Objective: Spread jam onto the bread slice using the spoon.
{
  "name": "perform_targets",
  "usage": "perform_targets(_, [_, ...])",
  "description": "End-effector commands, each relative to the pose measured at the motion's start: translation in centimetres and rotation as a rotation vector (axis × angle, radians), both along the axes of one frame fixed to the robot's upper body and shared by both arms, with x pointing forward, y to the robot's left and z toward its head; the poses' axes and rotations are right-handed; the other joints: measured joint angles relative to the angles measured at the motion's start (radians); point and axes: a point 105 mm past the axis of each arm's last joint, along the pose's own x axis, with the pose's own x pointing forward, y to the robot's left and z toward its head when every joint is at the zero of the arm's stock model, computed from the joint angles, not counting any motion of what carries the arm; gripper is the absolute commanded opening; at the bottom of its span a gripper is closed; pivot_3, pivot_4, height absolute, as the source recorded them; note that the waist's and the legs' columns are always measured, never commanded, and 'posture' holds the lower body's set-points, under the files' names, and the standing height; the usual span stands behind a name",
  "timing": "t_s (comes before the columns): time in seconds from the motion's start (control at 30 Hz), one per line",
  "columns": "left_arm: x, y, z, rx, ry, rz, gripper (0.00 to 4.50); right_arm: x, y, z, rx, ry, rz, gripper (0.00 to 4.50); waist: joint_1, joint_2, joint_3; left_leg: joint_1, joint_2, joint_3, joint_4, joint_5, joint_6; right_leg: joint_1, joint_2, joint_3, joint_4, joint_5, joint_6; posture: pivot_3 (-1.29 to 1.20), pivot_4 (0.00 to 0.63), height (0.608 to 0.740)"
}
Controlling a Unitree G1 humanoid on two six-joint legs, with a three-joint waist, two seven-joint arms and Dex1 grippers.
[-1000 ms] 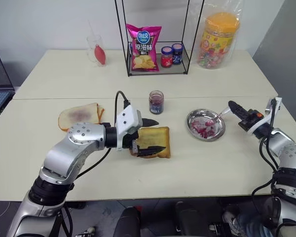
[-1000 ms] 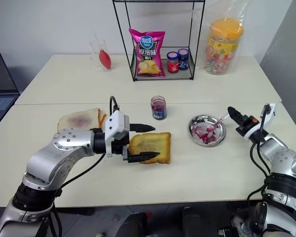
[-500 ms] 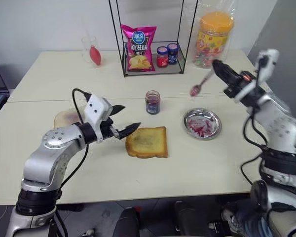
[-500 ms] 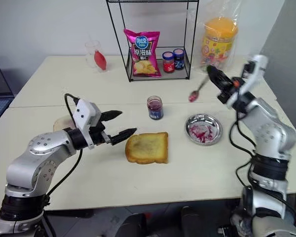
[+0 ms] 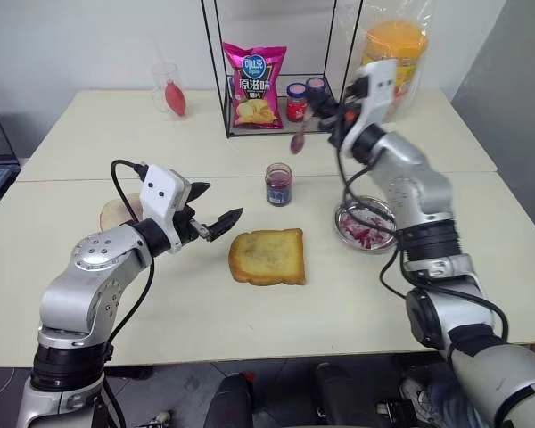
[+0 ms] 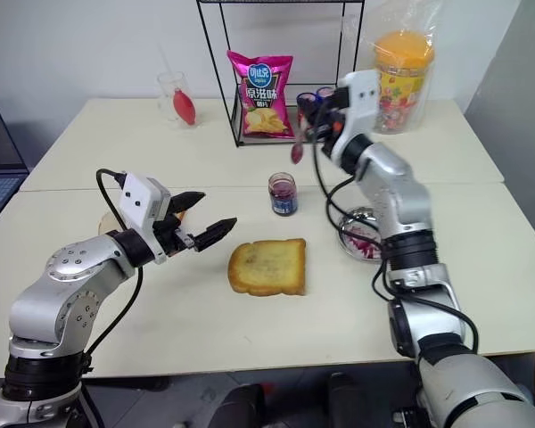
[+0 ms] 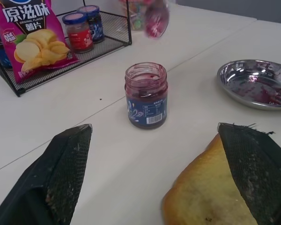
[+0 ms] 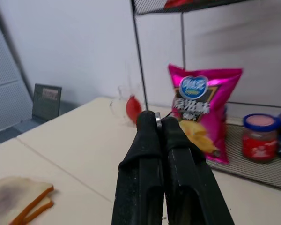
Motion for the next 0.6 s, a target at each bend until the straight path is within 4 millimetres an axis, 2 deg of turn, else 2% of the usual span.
perform_targets(0.03, [-0.5,-0.5,1.1,0.003,-0.046,-0.011,4.50,-0.2,1.5,1.5,-0.042,-0.105,0.038,0.07,0.003,0.000,0.000,0.000,0.000,0.000,0.000,0.000,0.000,0.000,0.000,0.000,0.000,0.000,0.000,0.00,0.150,0.740])
perform_targets(0.27, [-0.5,-0.7,0.9,0.016,-0.042,-0.008,4.50,0.6,2.5,-1.2,-0.180,-0.145,0.036,0.07,0.004,0.000,0.000,0.000,-0.001,0.000,0.000,0.000,0.000,0.000,-0.001,0.000,0.000,0.000,0.000,0.00,0.150,0.740])
perform_targets(0.5, [-0.5,-0.5,0.8,0.016,-0.041,-0.001,4.50,1.0,2.5,-2.6,-0.201,-0.130,0.028,0.07,0.003,0.000,0.000,0.000,0.000,0.000,0.000,0.000,0.000,0.000,-0.001,0.000,0.000,0.000,0.000,0.00,0.150,0.740])
perform_targets(0.6, [-0.5,-0.4,0.7,0.013,-0.041,0.003,4.50,1.4,2.4,-3.6,-0.176,-0.065,0.016,0.07,0.003,0.000,0.000,0.000,0.000,0.000,0.000,0.000,0.000,0.000,-0.001,0.000,0.000,0.000,0.000,0.00,0.150,0.740])
